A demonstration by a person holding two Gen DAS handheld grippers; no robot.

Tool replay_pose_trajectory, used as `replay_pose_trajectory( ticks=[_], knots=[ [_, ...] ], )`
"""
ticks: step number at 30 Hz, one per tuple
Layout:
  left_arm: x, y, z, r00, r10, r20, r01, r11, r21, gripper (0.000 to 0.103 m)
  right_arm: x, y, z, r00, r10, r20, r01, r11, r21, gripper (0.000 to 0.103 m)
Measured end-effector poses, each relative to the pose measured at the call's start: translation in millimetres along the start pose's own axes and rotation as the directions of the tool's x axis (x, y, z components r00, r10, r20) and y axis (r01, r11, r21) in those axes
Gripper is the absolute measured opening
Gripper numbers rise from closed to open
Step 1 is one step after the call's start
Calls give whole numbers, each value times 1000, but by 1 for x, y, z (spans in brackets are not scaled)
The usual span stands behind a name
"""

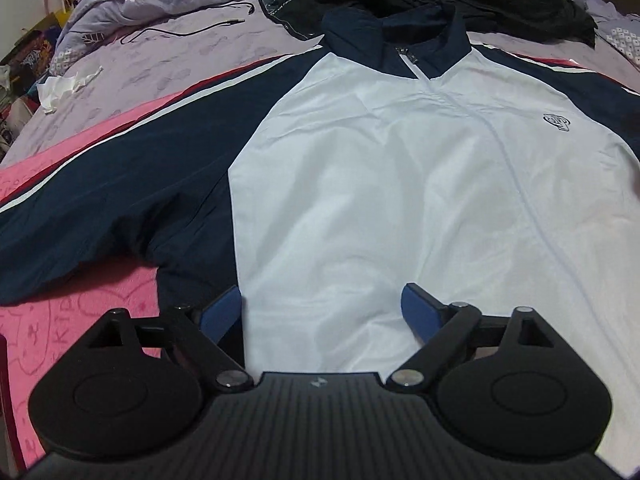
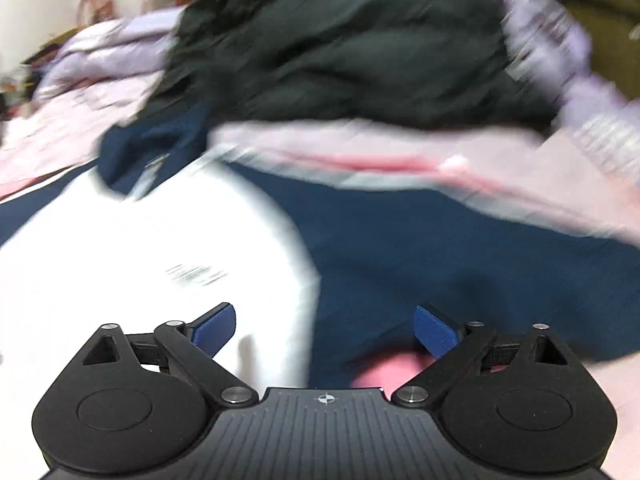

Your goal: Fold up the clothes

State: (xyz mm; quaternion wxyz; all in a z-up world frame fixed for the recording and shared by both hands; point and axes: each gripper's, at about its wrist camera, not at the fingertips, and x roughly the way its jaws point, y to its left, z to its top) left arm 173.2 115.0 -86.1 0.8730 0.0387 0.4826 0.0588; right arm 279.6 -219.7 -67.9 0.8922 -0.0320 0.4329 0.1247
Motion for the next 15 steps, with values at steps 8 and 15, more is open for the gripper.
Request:
replay_pose_trajectory(
  ticks=[8, 15],
  knots=[
    [4, -17, 63, 981, 10, 196, 0, 999, -51, 88, 13, 105, 6, 990, 116, 80, -96, 972, -215, 92],
    [59, -2, 111, 962, 120, 244, -106, 992, -69, 78, 87, 143, 60, 987, -49, 154, 83, 970, -227, 74]
  ],
)
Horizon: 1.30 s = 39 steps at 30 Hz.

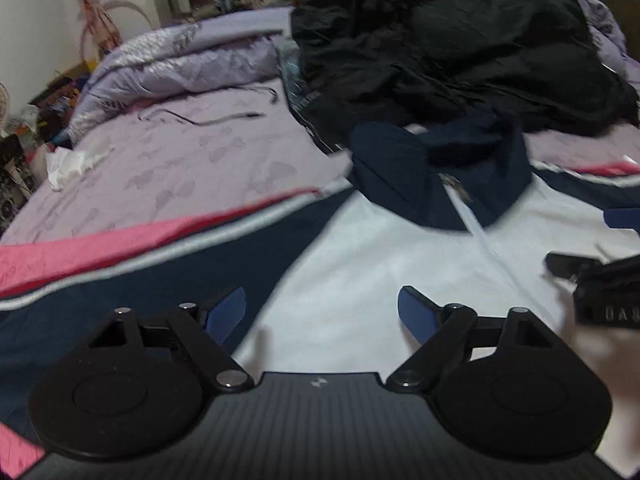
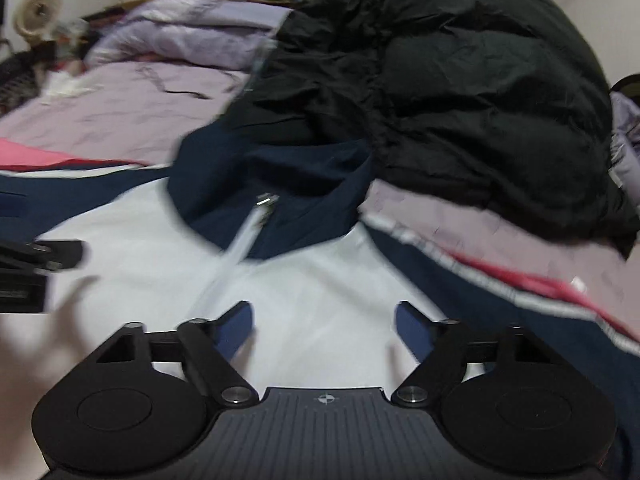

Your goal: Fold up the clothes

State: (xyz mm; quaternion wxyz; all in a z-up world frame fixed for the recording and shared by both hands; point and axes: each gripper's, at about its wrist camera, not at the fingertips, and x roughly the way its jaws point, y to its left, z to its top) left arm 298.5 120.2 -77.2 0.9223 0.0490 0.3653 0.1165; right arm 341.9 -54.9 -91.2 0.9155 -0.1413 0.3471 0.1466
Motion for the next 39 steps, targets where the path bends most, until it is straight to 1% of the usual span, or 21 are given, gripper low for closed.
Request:
replay_pose_trajectory(
  ticks=[2, 4, 6, 8, 10, 12, 13, 15, 16, 18, 19, 21, 23, 24, 26, 27, 30, 33, 35, 37, 39],
  knots=[
    [18, 0, 6, 999, 44, 29, -44, 999, 12, 73, 20, -5, 7, 1000, -30, -9, 30, 1000, 5, 73],
    [40, -2, 10, 993, 108, 40, -109, 993, 39, 69, 43, -9, 14, 999, -33, -42, 34, 999, 20, 66],
    [62, -2, 12, 982, 188, 33, -190, 979, 68, 70, 67, -18, 22, 995, 22, -96, -12, 995, 104, 65],
    [79, 2, 15, 964, 264, 42, -266, 961, 72, 71, 80, -20, 33, 995, 22, -99, -8, 991, 132, 65],
    [94, 15, 23, 953, 303, 21, -304, 952, 31, 75, 95, -19, 45, 997, 4, -81, 5, 993, 114, 71],
    [104, 29, 33, 951, 308, -11, -308, 951, -18, 75, 110, -25, 56, 997, 11, -72, 1, 986, 164, 78],
    [106, 35, 38, 949, 314, -24, -315, 949, -36, 75, 117, -28, 62, 998, 14, -67, -1, 982, 191, 75],
    [94, 42, 43, 952, 306, 0, -305, 949, -83, 67, 117, -38, 71, 999, 32, -43, -19, 961, 276, 67],
    [87, 45, 45, 954, 301, 15, -297, 949, -106, 67, 112, -43, 74, 999, 33, -18, -25, 951, 309, 67],
    [62, 43, 44, 971, 197, 136, -182, 976, -117, 69, 95, -45, 71, 999, -5, 51, -11, 950, 313, 67],
    [53, 37, 44, 974, 131, 186, -116, 989, -90, 69, 86, -46, 70, 996, -25, 86, -3, 949, 314, 67],
    [43, 15, 44, 973, 11, 229, -19, 999, 33, 71, 75, -42, 58, 993, -63, 95, 35, 963, 267, 67],
    [50, -14, 42, 973, -51, 226, 7, 982, 191, 75, 68, -34, 45, 991, -98, 91, 76, 973, 217, 67],
    [62, -24, 41, 977, -14, 212, -38, 971, 236, 75, 71, -31, 41, 992, -99, 75, 83, 978, 190, 67],
    [91, -42, 41, 977, 113, 183, -165, 939, 301, 75, 87, -25, 39, 994, -99, 33, 94, 987, 126, 68],
    [105, -41, 44, 973, 160, 166, -202, 938, 283, 75, 97, -28, 42, 995, -101, 21, 99, 989, 107, 68],
    [142, -15, 67, 958, 283, 49, -287, 948, 136, 76, 139, -51, 66, 989, -142, -35, 146, 972, 182, 88],
    [138, 14, 82, 979, 202, 6, -202, 979, 18, 70, 152, -80, 86, 982, -136, -127, 174, 915, 364, 71],
    [115, 25, 80, 986, 160, 42, -160, 987, -6, 70, 127, -87, 82, 997, -62, -43, 74, 902, 425, 72],
    [83, 31, 69, 986, 130, 101, -129, 992, -15, 70, 94, -80, 68, 999, -7, 36, -8, 912, 410, 77],
    [54, 32, 52, 993, 41, 110, -38, 999, -30, 73, 60, -65, 48, 996, 57, 64, -76, 928, 365, 78]
  ],
)
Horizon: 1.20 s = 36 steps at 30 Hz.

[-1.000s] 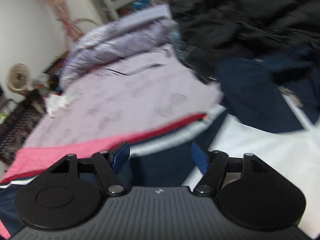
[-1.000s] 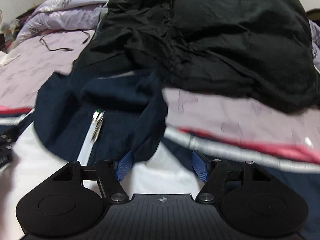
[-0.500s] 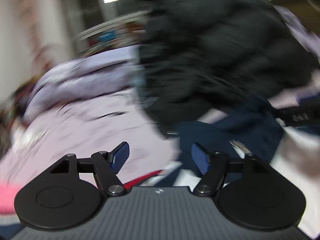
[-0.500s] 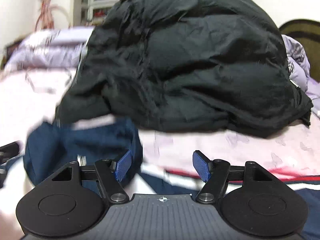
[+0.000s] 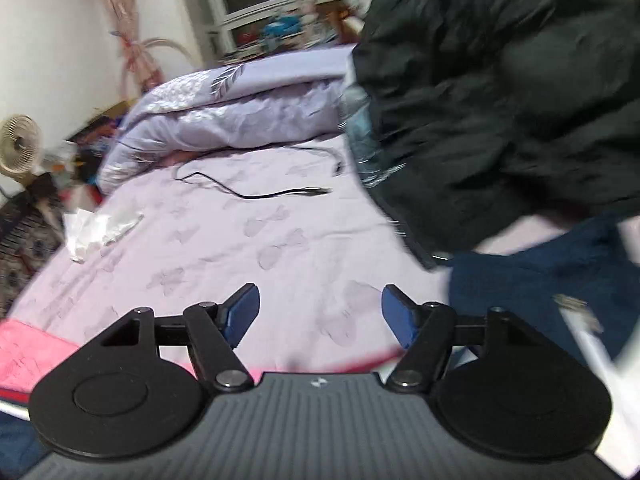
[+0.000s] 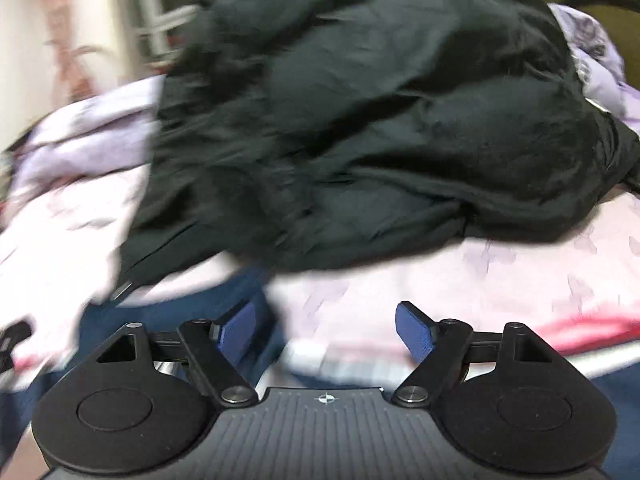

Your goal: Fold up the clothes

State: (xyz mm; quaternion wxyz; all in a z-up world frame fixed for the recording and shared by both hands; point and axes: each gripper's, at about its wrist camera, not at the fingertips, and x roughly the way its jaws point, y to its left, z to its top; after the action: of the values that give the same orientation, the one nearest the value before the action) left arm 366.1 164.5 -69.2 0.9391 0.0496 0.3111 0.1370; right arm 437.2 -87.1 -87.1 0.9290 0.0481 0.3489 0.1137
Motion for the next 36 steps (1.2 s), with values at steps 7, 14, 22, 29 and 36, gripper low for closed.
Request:
replay_pose_trajectory(
  ticks=[7, 14, 22, 29, 36],
  knots=[
    [-80, -18, -92, 988, -74, -137, 86, 993, 83, 76, -73, 22, -116, 997, 7, -81, -23, 979, -201, 95],
    [-150, -15, -135, 985, -68, -159, 85, 991, 102, 77, -137, 7, -157, 989, 9, -145, -37, 981, -188, 102],
    [-242, -2, -203, 999, -10, -32, 17, 974, 227, 81, -227, -36, -204, 999, -8, -49, -9, 943, -332, 103],
    [-336, 16, -225, 995, 97, 14, -98, 982, 160, 80, -335, -58, -213, 992, -77, 95, 102, 951, -293, 95],
    [-351, -25, -253, 997, 4, -75, 8, 988, 157, 86, -356, -7, -292, 998, 63, 21, -48, 909, -413, 101]
  ],
)
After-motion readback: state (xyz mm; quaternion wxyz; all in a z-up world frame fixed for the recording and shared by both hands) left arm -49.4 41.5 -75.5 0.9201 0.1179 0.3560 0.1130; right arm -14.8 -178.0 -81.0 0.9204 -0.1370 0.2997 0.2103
